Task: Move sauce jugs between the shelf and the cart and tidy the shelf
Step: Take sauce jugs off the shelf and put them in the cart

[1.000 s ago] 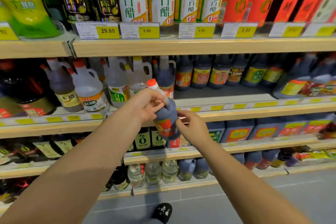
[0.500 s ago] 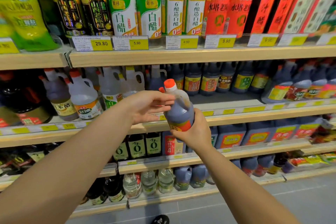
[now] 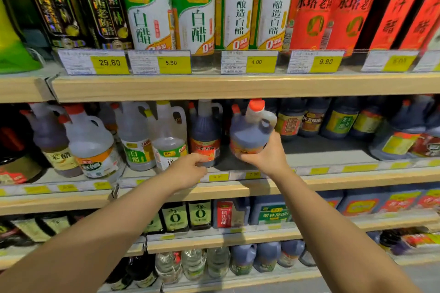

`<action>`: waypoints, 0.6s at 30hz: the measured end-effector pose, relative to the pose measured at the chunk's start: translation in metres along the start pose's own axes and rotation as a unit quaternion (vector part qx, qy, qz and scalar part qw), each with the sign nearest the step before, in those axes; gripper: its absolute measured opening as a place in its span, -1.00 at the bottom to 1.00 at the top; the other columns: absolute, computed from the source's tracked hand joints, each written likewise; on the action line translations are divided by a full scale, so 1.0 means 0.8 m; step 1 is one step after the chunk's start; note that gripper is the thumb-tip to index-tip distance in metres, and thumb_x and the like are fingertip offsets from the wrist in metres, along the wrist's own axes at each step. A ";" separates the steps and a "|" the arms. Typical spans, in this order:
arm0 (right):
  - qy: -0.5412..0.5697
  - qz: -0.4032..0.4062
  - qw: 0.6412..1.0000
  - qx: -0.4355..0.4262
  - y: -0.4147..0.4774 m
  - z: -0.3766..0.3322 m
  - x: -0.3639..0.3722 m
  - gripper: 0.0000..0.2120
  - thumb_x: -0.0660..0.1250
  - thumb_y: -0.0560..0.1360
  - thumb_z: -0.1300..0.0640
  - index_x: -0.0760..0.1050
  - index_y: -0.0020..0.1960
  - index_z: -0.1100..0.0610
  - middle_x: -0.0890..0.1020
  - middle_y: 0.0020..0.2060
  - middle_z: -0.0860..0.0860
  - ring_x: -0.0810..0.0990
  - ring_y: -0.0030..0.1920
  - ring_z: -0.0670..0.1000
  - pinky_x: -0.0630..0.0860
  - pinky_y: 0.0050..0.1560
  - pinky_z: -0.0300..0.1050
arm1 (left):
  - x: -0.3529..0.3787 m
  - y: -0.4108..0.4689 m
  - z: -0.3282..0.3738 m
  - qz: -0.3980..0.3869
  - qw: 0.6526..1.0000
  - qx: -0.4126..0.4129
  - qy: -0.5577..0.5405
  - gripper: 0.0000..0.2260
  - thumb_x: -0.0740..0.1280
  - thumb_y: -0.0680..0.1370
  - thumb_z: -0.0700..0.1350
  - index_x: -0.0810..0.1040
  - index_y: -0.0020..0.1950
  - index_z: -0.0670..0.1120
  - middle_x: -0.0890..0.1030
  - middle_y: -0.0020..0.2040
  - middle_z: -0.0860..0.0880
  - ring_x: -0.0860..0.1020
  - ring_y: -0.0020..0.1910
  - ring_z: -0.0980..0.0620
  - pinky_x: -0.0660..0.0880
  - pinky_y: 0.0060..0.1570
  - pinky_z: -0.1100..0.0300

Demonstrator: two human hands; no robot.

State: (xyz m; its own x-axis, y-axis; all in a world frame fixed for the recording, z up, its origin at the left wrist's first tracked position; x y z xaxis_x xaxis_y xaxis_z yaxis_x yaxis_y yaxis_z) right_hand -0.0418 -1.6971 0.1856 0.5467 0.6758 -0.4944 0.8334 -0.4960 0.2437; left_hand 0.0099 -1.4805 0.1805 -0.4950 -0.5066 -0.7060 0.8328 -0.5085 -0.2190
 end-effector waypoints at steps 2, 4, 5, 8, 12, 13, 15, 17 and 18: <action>0.008 -0.035 0.999 0.011 0.013 0.013 0.009 -0.39 0.65 0.07 -0.07 0.55 0.05 0.05 0.66 -0.02 0.03 0.64 -0.02 -0.09 0.62 -0.04 -0.12 | 0.014 0.011 -0.010 -0.027 0.999 -0.012 0.026 -0.61 0.26 0.53 -0.08 0.42 0.37 0.01 0.49 0.32 0.00 0.48 0.26 0.02 0.36 0.14 0.27; 0.021 -0.051 0.998 0.038 0.017 0.022 0.013 -0.47 0.65 0.13 0.06 0.57 0.04 0.11 0.68 -0.06 0.00 0.65 -0.05 -0.09 0.60 -0.06 -0.17 | 0.023 0.020 -0.018 -0.048 0.998 -0.015 0.041 -0.59 0.29 0.52 -0.06 0.41 0.38 -0.01 0.45 0.38 0.00 0.44 0.32 0.03 0.34 0.27 0.22; 0.027 -0.058 0.997 0.048 0.016 0.028 0.015 -0.47 0.64 0.15 0.09 0.54 0.06 0.13 0.66 -0.07 -0.02 0.64 -0.05 -0.07 0.58 -0.06 -0.16 | 0.026 0.023 -0.019 -0.055 0.997 -0.016 0.046 -0.59 0.30 0.52 -0.06 0.42 0.37 -0.02 0.46 0.37 0.00 0.45 0.31 0.04 0.35 0.27 0.21; 0.030 -0.089 0.994 0.063 0.013 0.037 0.025 -0.44 0.62 0.21 0.15 0.38 0.08 0.07 0.53 -0.11 -0.15 0.54 -0.10 -0.13 0.47 -0.06 -0.18 | 0.029 0.031 -0.024 -0.052 0.996 -0.019 0.064 -0.62 0.31 0.50 -0.03 0.48 0.32 -0.02 0.54 0.28 0.00 0.52 0.20 0.05 0.40 0.20 0.24; 0.019 -0.130 0.988 0.075 0.013 0.036 0.036 -0.48 0.61 0.23 0.15 0.39 0.06 0.03 0.55 -0.15 -0.20 0.55 -0.13 -0.22 0.49 -0.03 -0.22 | 0.032 0.033 -0.025 -0.052 0.996 -0.019 0.065 -0.66 0.30 0.50 -0.02 0.51 0.28 -0.01 0.59 0.19 0.02 0.54 0.10 0.08 0.38 0.07 0.29; 0.014 -0.133 0.988 0.076 0.013 0.034 0.037 -0.48 0.61 0.23 0.14 0.41 0.07 0.05 0.57 -0.12 -0.17 0.57 -0.10 -0.20 0.52 0.00 -0.19 | 0.032 0.033 -0.025 -0.049 0.997 -0.016 0.059 -0.66 0.29 0.51 -0.03 0.51 0.28 -0.01 0.58 0.21 0.02 0.52 0.12 0.07 0.36 0.06 0.30; 0.006 -0.141 0.987 0.083 0.009 0.036 0.040 -0.39 0.60 0.24 0.08 0.41 0.19 0.13 0.61 0.03 -0.04 0.60 0.04 -0.05 0.54 0.07 -0.12 | 0.032 0.026 -0.025 -0.046 0.998 -0.016 0.050 -0.64 0.27 0.52 -0.04 0.48 0.32 -0.02 0.55 0.24 0.00 0.50 0.13 0.07 0.32 0.05 0.32; -0.003 -0.139 0.986 0.089 -0.006 0.032 0.038 -0.36 0.57 0.29 0.07 0.38 0.28 0.15 0.58 0.10 -0.01 0.56 0.11 0.00 0.50 0.04 -0.18 | 0.032 0.015 -0.024 -0.034 0.998 -0.010 0.043 -0.64 0.26 0.53 -0.04 0.46 0.33 -0.02 0.50 0.30 -0.02 0.48 0.20 0.05 0.33 0.09 0.29; -0.011 -0.129 0.988 0.085 -0.017 0.028 0.034 -0.39 0.54 0.33 0.07 0.38 0.29 0.15 0.56 0.09 -0.02 0.55 0.12 0.00 0.46 0.01 -0.24 | 0.029 0.008 -0.024 -0.021 0.999 -0.009 0.033 -0.65 0.26 0.54 -0.04 0.47 0.33 -0.02 0.49 0.32 -0.02 0.47 0.22 0.03 0.35 0.12 0.27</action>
State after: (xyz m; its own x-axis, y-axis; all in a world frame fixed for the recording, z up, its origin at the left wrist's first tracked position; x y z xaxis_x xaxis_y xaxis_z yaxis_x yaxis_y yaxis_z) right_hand -0.0400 -1.6838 0.1500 0.3150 0.7804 -0.5402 0.9182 -0.3946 -0.0347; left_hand 0.0082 -1.4822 0.1499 -0.5125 -0.4382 -0.7384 0.8161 -0.5161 -0.2602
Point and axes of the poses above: each hand's wrist, its own y-axis towards the middle knuckle, its own x-axis out of the palm, z = x × y, the point moved 9 cm from there along y, towards the middle knuckle
